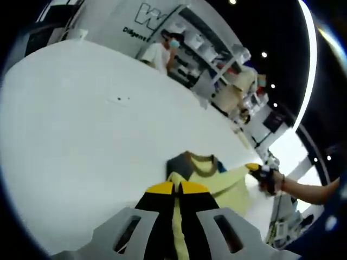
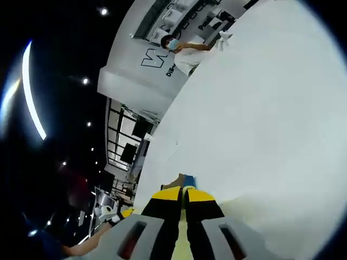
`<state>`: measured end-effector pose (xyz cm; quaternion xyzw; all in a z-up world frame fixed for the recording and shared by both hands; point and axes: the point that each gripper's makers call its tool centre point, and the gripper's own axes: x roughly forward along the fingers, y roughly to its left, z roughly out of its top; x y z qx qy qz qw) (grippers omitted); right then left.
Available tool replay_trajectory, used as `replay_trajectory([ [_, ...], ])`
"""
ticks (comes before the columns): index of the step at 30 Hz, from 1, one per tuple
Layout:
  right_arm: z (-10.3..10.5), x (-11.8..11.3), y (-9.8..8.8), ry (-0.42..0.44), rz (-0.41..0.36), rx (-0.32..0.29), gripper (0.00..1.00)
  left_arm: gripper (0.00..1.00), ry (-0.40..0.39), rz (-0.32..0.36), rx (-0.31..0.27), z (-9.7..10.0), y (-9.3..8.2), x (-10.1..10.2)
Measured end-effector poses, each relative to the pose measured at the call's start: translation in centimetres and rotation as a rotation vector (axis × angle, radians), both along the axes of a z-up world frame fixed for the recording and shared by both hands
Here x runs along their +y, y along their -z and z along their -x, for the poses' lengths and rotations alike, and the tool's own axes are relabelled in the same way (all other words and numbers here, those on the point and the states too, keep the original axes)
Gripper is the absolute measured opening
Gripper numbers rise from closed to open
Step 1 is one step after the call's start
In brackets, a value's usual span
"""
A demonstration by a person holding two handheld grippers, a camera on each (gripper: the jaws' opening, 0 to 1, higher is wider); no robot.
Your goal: Fold the garment on the visible template until the final outline fits inside the template.
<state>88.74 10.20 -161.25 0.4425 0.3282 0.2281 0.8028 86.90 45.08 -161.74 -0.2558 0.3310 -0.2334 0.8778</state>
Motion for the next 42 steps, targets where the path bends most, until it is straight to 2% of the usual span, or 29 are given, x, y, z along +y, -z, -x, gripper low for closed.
replay_trajectory([
  [7,-1.8,-0.2,0.4,0.012,0.015,0.003,0.00,0.00,0.012,-0.022,-0.009,-2.3,-0.1,-0.6],
  [12,-2.2,-0.3,0.7,0.018,0.019,0.008,0.00,0.00,0.015,-0.024,-0.009,-2.8,0.0,-0.7],
  [14,-2.9,-0.5,1.6,0.029,0.024,0.020,0.00,0.00,0.019,-0.038,-0.006,-4.2,0.7,-0.6],
  [18,-3.4,-0.5,1.9,0.045,0.015,0.027,0.00,0.00,0.014,-0.036,0.003,-4.6,1.2,-0.6],
  [25,-4.6,-0.1,2.2,0.044,0.011,0.020,0.00,0.00,-0.036,-0.016,0.037,-5.5,2.1,-0.1],
  [30,-5.4,-0.2,2.6,0.054,0.046,0.005,0.00,0.02,-0.068,-0.025,0.030,-6.4,2.5,0.6],
  [33,-5.8,-0.1,2.1,0.056,0.051,-0.012,0.05,0.03,-0.069,-0.025,0.026,-6.5,2.3,0.5],
  [34,-5.8,-0.1,2.1,0.055,0.051,-0.014,0.13,0.04,-0.069,-0.027,0.025,-6.5,2.3,0.5],
  [35,-6.8,-0.9,1.7,0.112,0.073,-0.047,0.20,0.05,-0.095,-0.044,0.001,-7.0,2.0,1.0],
  [36,-7.1,-1.1,1.4,0.126,0.064,-0.055,0.25,0.05,-0.119,-0.048,-0.015,-7.3,1.6,1.4],
  [37,-7.4,-1.4,1.0,0.141,0.048,-0.060,0.27,0.05,-0.135,-0.044,-0.024,-7.5,1.3,1.6],
  [40,-7.6,-2.0,0.7,0.149,0.064,-0.064,0.19,0.06,-0.169,-0.020,-0.037,-8.1,0.3,2.5],
  [42,-7.7,-2.3,0.2,0.153,0.077,-0.086,0.21,0.08,-0.184,-0.027,-0.055,-8.3,-0.2,3.1],
])
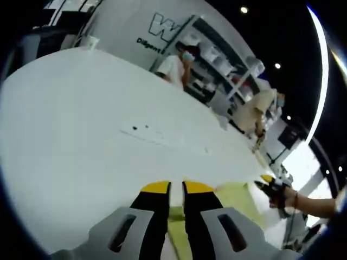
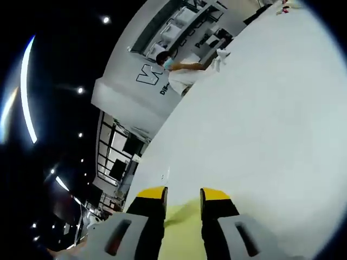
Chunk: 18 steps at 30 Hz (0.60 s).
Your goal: Fold the garment on the visible template until the final outline fits inside the template.
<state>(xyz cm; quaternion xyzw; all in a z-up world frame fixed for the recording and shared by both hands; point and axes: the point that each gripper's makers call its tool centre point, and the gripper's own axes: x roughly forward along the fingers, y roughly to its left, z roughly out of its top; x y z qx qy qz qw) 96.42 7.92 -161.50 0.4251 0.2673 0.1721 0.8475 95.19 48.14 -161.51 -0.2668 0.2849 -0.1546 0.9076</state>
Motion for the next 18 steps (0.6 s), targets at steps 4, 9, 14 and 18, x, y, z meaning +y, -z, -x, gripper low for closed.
replay_trajectory([
  [4,0.3,0.1,-0.1,-0.006,-0.018,-0.004,0.20,0.09,0.010,-0.025,-0.014,0.4,-0.6,0.5],
  [9,1.2,0.8,-0.2,-0.040,-0.015,-0.007,0.17,0.12,0.079,-0.069,-0.016,1.5,-0.4,-0.2],
  [14,2.9,3.0,0.2,-0.163,0.002,0.002,0.15,0.13,0.165,-0.058,-0.002,2.6,0.1,-2.2],
  [18,5.3,6.2,1.9,-0.350,0.073,0.034,0.15,0.15,0.282,-0.011,0.066,4.5,1.8,-5.5],
])
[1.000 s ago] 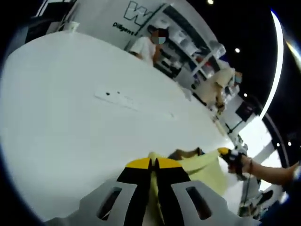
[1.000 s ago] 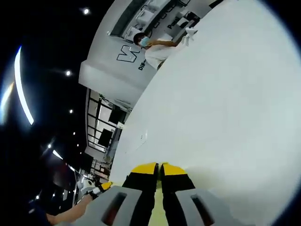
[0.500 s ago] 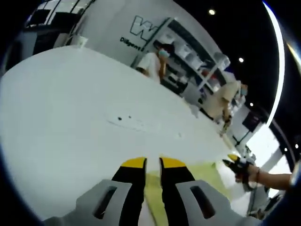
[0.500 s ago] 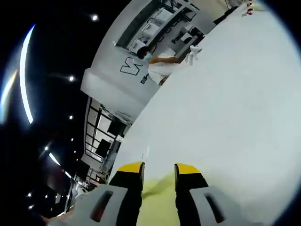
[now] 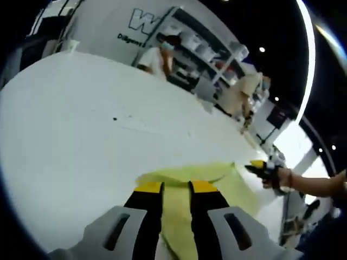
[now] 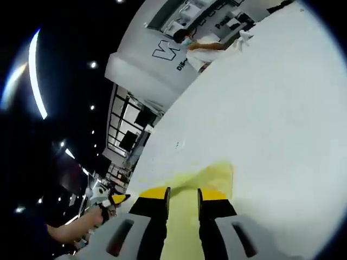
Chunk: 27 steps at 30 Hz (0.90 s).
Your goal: Fold the garment on the visible template until the final outline fits inside the template.
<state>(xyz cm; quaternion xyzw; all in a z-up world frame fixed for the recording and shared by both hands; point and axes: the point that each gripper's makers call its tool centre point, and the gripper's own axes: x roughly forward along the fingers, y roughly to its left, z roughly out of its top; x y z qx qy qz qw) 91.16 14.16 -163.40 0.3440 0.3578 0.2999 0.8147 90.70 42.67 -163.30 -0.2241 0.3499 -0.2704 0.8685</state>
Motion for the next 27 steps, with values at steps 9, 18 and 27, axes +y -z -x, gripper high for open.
replay_trajectory([
  [9,-0.7,3.9,1.5,-0.079,0.036,0.016,0.15,0.16,0.040,-0.024,0.049,1.0,2.4,-2.5],
  [18,-2.8,4.6,1.9,-0.041,0.052,0.032,0.18,0.27,-0.010,0.012,0.045,-1.7,2.5,-3.1],
  [27,-6.1,1.9,-0.5,0.177,0.005,-0.066,0.25,0.57,-0.079,-0.041,-0.117,-4.3,0.8,-1.4],
])
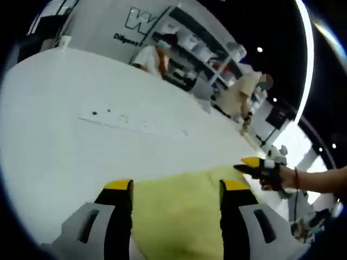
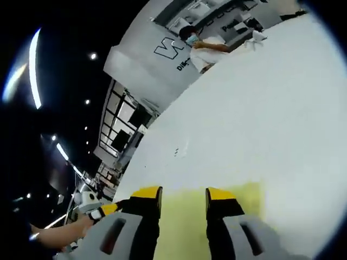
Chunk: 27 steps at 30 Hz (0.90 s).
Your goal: Fold the garment on the visible template until the final outline fits inside the template.
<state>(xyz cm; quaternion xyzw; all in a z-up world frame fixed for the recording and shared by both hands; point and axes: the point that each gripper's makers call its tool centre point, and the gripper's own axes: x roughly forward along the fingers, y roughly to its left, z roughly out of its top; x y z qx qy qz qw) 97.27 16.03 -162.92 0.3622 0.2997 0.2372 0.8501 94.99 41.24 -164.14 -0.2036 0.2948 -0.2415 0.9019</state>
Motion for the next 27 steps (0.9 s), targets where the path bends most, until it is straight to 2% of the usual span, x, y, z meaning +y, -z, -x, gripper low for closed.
replay_trajectory([
  [3,0.2,-1.2,-0.7,0.015,0.020,-0.026,0.24,0.57,0.015,-0.027,-0.014,0.5,-0.6,0.5],
  [4,0.4,-1.6,-0.7,0.019,0.021,-0.022,0.23,0.56,0.022,-0.037,-0.021,1.3,-0.9,0.6],
  [6,1.2,-2.3,-1.1,0.022,0.007,-0.018,0.22,0.56,0.036,-0.053,-0.029,1.5,-0.8,1.1],
  [11,3.3,-3.7,-1.2,0.028,-0.005,-0.017,0.19,0.55,0.063,-0.055,-0.039,3.7,-1.3,1.4],
  [15,6.3,-4.8,-1.0,0.024,-0.016,-0.015,0.19,0.54,0.078,-0.059,-0.045,6.3,-1.3,1.5],
  [17,7.1,-5.0,-1.1,0.029,-0.018,-0.023,0.18,0.54,0.080,-0.056,-0.050,7.3,-1.4,1.5],
  [20,9.4,-5.5,-1.3,0.048,-0.071,-0.027,0.18,0.54,0.061,-0.016,-0.033,9.4,-0.9,1.7],
  [23,11.0,-5.6,-1.3,0.046,-0.062,-0.029,0.18,0.54,0.053,-0.011,-0.035,11.1,-1.0,1.6],
  [26,12.0,-5.7,-1.3,0.034,-0.045,-0.034,0.19,0.54,0.049,-0.007,-0.035,12.0,-1.2,1.6],
  [27,14.0,-6.4,-1.4,0.029,-0.017,-0.042,0.19,0.54,0.048,-0.006,-0.040,13.7,-1.4,1.9],
])
